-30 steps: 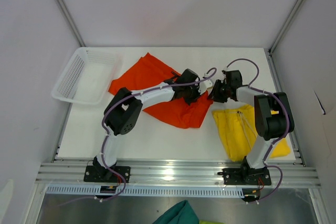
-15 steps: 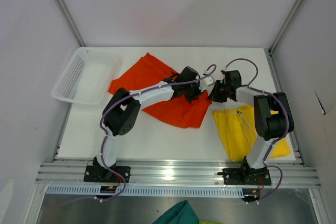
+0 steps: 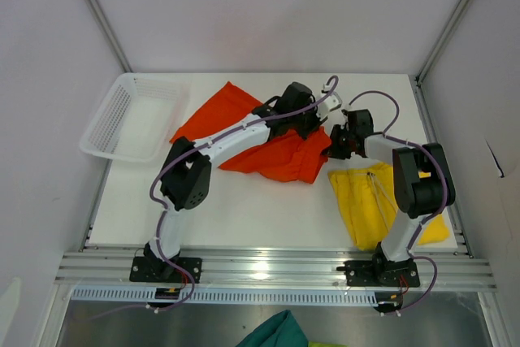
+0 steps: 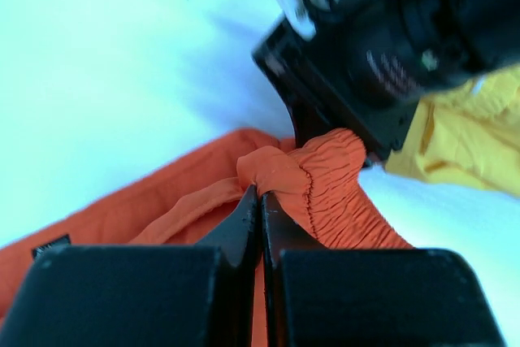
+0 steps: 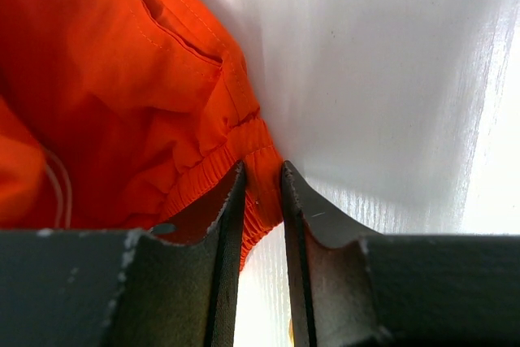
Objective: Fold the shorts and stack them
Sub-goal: Fold the shorts
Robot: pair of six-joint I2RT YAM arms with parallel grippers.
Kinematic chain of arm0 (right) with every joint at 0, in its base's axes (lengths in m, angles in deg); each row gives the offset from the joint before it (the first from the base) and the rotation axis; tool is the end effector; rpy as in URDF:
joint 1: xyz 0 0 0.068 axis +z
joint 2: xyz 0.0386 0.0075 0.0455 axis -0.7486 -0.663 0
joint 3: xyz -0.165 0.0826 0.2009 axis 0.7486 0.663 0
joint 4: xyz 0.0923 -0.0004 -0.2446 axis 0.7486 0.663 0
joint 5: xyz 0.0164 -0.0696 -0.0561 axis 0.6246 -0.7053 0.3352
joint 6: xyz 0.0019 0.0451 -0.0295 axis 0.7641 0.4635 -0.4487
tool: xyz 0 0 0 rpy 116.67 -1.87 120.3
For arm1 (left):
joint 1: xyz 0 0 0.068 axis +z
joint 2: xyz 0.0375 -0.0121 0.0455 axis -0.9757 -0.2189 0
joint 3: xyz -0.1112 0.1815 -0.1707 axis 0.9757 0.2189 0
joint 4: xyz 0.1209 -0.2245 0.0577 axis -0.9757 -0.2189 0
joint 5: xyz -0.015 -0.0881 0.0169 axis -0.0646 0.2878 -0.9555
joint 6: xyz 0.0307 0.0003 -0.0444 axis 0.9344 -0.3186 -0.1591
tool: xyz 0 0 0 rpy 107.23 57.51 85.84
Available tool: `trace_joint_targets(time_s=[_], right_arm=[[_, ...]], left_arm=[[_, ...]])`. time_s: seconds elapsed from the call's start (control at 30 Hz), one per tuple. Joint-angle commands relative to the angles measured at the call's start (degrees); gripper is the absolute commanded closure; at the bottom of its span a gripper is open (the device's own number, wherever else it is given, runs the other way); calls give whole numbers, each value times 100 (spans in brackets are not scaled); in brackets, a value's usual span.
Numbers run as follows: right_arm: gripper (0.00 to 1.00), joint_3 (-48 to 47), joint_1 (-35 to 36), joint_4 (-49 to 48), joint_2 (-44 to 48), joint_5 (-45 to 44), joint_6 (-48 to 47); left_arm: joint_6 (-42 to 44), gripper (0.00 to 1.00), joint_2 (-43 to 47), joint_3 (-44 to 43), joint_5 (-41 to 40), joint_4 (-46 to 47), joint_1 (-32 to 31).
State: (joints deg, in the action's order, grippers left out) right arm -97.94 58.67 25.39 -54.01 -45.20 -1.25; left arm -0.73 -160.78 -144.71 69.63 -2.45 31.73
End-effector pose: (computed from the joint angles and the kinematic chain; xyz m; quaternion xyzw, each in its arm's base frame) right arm 0.3551 0.0742 0.1516 0.0571 0.9350 0.2210 0.2716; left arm 0.3404 -0.3586 0.2650 0.4951 0.7347 -0.2079 0.4145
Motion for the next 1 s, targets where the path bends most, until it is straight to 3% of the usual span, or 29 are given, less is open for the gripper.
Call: trace_joint_targets(time_s=[0.0,0.17,0.27,0.37,0.7,0.97], right_arm=[[73,115,26,9,205,-28,-2],[58,282,-70,-149,355,-54,164],[41,502,-193,-334,627,-141,288],[36,713,-246,-474,969,-352,349],[36,1135,-334,-554,1892,-1223,481],[42,1566,-501,-1028,2429,-1066,587]], left_arm=[[-221,100,-218,-447,161,123,-87],[-344,100,-456,-377,275,237,-113],[-353,100,-570,-342,311,211,-148],[-370,100,-702,-333,319,167,-183],[-502,100,-939,-280,241,211,-245],[-888,100,-966,-342,-655,368,-193]])
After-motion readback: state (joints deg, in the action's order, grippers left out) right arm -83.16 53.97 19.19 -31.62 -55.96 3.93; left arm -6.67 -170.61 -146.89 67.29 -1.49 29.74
